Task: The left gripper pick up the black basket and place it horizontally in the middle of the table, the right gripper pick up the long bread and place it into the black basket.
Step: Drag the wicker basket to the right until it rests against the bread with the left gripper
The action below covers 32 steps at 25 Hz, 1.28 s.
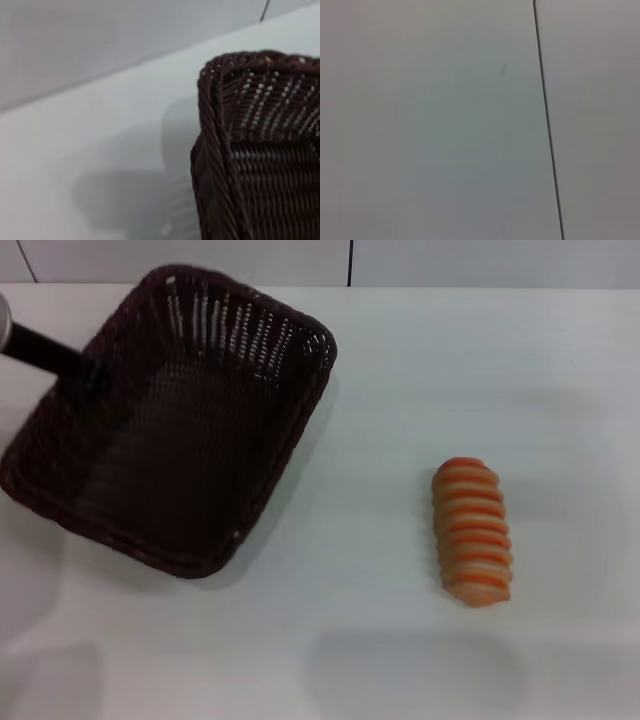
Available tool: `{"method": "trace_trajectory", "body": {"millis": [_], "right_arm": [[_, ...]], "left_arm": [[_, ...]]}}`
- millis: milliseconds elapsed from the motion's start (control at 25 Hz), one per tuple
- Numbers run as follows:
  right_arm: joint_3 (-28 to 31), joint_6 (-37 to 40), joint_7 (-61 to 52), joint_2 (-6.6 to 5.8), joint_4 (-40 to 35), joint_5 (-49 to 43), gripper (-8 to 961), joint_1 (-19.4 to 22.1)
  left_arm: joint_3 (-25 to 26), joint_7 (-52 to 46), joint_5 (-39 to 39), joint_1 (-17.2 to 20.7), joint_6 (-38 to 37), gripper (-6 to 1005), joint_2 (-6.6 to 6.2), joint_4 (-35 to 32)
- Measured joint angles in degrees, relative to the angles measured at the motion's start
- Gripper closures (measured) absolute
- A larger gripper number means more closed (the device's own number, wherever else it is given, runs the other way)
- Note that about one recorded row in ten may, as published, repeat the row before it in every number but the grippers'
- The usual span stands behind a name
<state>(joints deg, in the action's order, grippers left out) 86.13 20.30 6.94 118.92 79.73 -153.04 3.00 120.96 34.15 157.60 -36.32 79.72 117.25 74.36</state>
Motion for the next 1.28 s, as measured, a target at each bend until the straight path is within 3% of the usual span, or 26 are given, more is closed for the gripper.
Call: {"method": "trace_trajectory", "body": {"millis": [120, 320, 400, 440, 480, 600, 760, 1000, 1280], "right_arm": [[0.00, -0.02, 0.00, 0.00, 0.20, 0.07, 342, 0.27], [0.01, -0.13, 0.00, 0.04, 0.73, 0.17, 342, 0.64], [0.00, -0.23, 0.00, 0.05, 0.76, 0.18, 342, 0.67], [0.07, -0.53, 0.00, 0.06, 0.79, 0.20, 342, 0.68], [0.07, -0.53, 0.00, 0.06, 0.79, 0.20, 342, 0.68], [0.22, -0.88, 0.00, 0.08, 0.95, 0.20, 342, 0.70], [0.32, -0.89, 0.00, 0.09, 1.57, 0.20, 342, 1.09], [0.14, -0.88, 0.00, 0.12, 2.21, 0.20, 342, 1.84], [-0.22, -0.88, 0.00, 0.26, 3.39, 0.20, 342, 3.45]], "left_arm": [[1.21, 2.09, -0.57, -0.94, 0.76, 798, -0.45, 1.29], [7.88, 9.27, -5.97, -4.20, 4.59, 808, -1.89, 1.52], [10.02, 11.95, -9.17, -5.37, 6.43, 815, -3.04, 1.00], [10.87, 13.86, -12.69, -6.17, 8.50, 818, -4.62, 0.31], [10.87, 13.86, -12.69, -6.17, 8.50, 816, -4.62, 0.31], [11.21, 18.64, -22.04, -7.69, 14.39, 809, -8.66, -2.06], [11.18, 25.86, -26.02, -9.52, 20.18, 800, -10.67, -2.71], [10.44, 32.98, -26.08, -12.00, 26.22, 787, -10.54, -2.73], [5.48, 36.05, -25.82, -13.71, 28.70, 771, -10.41, -2.81]]}}
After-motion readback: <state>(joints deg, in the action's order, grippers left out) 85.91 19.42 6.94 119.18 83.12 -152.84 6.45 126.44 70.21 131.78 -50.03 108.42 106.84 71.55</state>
